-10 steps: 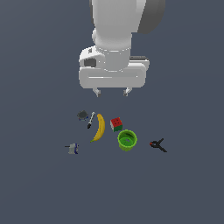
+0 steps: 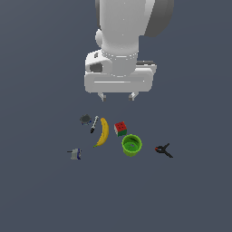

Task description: Pick up a designated object from a clutter of objects.

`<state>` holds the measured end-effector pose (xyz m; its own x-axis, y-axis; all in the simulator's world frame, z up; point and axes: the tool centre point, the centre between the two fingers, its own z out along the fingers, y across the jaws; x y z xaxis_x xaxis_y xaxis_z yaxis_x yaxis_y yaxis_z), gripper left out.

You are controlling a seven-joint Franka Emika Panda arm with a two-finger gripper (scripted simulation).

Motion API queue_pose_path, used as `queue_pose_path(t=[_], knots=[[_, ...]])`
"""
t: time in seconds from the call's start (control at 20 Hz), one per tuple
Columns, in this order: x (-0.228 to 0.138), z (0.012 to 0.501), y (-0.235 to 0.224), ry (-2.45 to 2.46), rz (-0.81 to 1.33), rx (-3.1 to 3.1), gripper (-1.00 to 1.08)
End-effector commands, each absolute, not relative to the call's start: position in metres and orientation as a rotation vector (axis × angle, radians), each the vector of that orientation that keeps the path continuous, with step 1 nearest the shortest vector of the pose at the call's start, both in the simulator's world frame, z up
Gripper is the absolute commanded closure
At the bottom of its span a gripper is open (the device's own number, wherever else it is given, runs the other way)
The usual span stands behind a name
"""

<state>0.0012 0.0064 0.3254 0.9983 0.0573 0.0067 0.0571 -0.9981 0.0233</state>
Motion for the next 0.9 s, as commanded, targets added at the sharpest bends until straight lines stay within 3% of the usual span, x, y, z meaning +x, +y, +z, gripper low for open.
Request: queue_pose_path(t=[0.0,0.85], knots=[[0.0,0.325,0.008,0.101,0.003,3.114,-0.92],[0.027,0.292,-0.019,-0.264,-0.002,3.134,-0.92]])
